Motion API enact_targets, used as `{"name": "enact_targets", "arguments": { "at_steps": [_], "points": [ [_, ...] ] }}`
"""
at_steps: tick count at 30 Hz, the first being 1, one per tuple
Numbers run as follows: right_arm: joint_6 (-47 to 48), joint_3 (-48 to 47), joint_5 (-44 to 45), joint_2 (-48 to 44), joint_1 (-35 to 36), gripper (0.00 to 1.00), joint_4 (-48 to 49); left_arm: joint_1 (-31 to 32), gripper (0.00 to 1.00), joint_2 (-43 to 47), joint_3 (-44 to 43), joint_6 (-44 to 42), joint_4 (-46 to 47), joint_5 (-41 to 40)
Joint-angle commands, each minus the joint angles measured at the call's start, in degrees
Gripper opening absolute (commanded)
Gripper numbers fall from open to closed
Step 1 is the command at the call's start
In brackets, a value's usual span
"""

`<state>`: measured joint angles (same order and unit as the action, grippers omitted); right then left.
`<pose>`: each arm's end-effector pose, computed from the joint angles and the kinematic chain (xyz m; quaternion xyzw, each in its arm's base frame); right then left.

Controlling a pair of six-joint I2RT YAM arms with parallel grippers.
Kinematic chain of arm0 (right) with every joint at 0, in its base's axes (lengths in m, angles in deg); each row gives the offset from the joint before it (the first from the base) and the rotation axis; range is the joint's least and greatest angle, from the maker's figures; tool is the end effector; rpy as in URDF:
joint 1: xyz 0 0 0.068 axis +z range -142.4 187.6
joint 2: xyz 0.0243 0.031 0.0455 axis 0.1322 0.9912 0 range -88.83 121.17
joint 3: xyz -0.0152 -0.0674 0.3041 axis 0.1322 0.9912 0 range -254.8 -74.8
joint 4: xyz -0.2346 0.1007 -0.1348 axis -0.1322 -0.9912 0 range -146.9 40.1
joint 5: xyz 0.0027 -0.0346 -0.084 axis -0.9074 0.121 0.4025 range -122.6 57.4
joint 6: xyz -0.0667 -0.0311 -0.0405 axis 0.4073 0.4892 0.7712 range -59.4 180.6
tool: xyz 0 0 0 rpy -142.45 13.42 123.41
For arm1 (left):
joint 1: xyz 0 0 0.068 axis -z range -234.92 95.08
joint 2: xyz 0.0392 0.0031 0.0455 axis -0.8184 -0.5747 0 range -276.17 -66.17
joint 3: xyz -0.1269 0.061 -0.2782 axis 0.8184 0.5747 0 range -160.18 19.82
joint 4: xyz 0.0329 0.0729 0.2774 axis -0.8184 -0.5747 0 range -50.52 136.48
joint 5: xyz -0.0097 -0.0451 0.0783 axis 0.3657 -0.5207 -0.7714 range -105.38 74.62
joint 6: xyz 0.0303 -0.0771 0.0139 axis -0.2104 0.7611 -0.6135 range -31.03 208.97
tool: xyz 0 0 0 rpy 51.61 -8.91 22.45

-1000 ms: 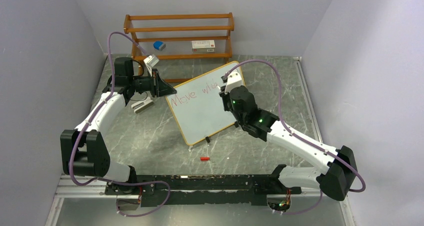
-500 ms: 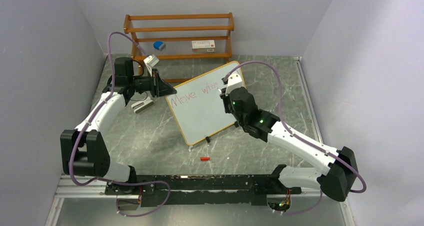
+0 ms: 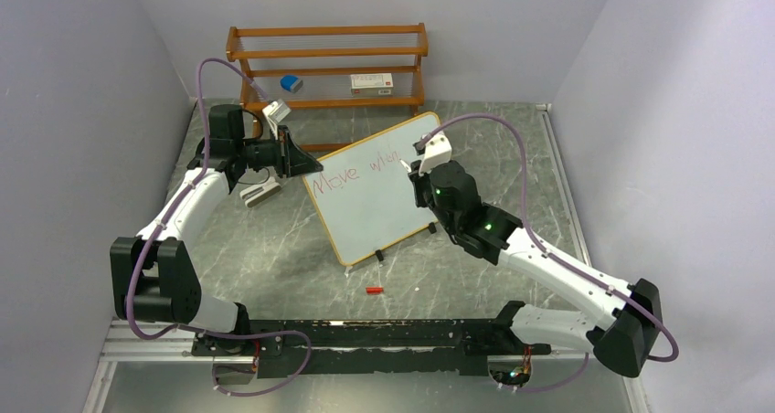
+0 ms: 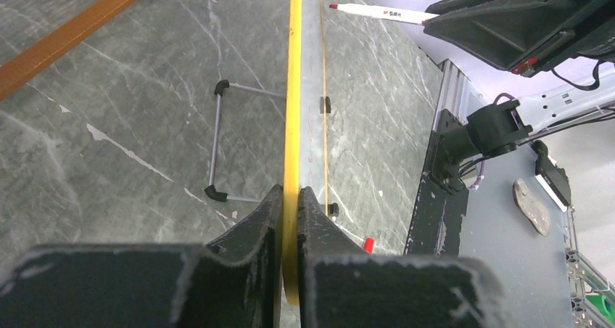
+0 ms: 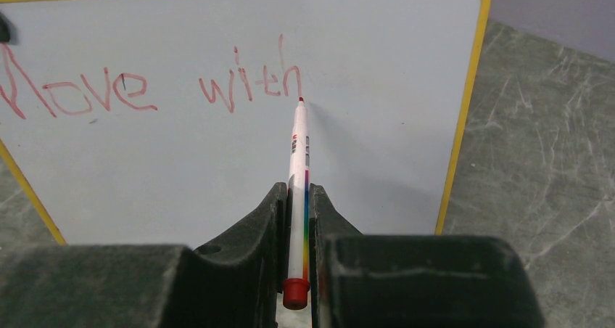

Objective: Write a sentence on the whiteboard

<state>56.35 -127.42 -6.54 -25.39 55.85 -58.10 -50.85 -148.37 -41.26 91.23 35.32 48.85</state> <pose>0.2217 0.1999 0.3475 -0.1758 0.7846 0.0855 0.5884 0.3398 -0.0906 0.3155 0.2683 0.7376 -0.4874 0.3825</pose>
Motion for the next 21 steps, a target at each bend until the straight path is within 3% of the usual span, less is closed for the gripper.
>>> {"name": "enact_targets", "arguments": {
  "at_steps": [1,21],
  "points": [
    [-0.3,0.4,0.2,-2.3,0.8,0.00,0.2,-0.6,0.05,-0.5,-0.4,-3.1,-0.8,-2.2],
    [-2.2,0.8,8.1,-5.8,9.7,0.00,-4.1,-0.1,0.05,0.9,0.7,-2.9,-0.3,-3.8]
  ]
}}
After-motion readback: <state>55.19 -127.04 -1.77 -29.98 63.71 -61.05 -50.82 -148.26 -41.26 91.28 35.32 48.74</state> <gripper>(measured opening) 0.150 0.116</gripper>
